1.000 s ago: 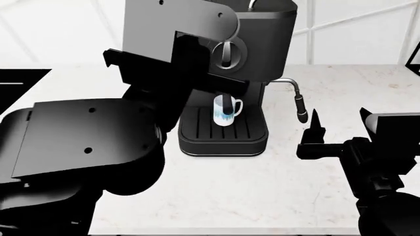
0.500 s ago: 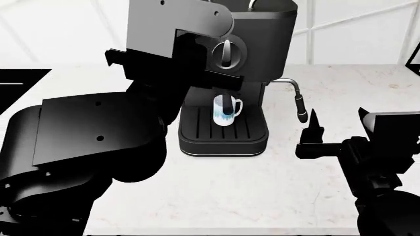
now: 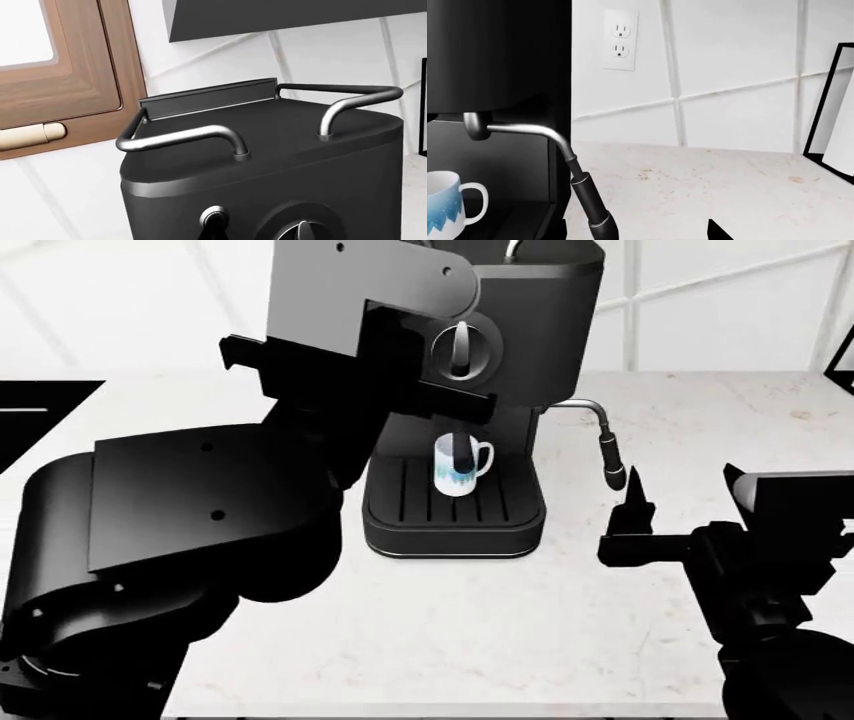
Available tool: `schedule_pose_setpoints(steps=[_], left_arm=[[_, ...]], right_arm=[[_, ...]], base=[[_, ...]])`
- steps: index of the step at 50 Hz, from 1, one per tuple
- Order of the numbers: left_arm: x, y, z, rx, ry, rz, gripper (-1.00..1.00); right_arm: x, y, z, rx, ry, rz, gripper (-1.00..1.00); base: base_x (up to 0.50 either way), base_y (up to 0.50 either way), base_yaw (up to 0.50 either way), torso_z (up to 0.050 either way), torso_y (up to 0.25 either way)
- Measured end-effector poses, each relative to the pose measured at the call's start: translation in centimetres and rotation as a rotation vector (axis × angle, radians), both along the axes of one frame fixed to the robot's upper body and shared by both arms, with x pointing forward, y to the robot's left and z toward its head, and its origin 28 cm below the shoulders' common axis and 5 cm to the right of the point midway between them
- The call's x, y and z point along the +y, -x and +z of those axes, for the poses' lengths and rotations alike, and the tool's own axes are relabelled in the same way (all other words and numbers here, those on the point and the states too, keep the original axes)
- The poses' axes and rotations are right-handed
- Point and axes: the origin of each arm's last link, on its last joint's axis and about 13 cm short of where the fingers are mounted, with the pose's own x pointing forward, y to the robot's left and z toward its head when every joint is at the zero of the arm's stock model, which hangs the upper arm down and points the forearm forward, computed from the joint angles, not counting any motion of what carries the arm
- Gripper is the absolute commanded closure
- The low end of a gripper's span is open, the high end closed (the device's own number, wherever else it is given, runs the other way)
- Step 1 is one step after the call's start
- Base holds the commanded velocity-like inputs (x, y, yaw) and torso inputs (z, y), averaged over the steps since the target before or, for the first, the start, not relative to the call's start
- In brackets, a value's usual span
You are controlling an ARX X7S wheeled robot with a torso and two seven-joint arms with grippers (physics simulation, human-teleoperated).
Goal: Press the button on the coffee machine to serve coffee.
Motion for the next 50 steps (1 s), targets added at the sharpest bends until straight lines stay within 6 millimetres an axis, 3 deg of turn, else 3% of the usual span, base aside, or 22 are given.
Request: schedule_pose_setpoints(steps=[29, 50], left_arm=[[0.0, 1.0, 0.5, -0.003, 0.001, -0.029, 1.00], [1.7, 2.5, 0.7, -0.015, 0.017, -0.001, 1.00]], right_arm=[[0.0, 0.0, -0.2, 0.001, -0.006, -0.002, -1.00], [0.0, 0.2, -0.1, -0.007, -0.009, -0.006, -1.00]], base=[[0.00, 0.00, 0.00, 0.000, 0.000], [0.00, 0.00, 0.00, 0.000, 0.000]])
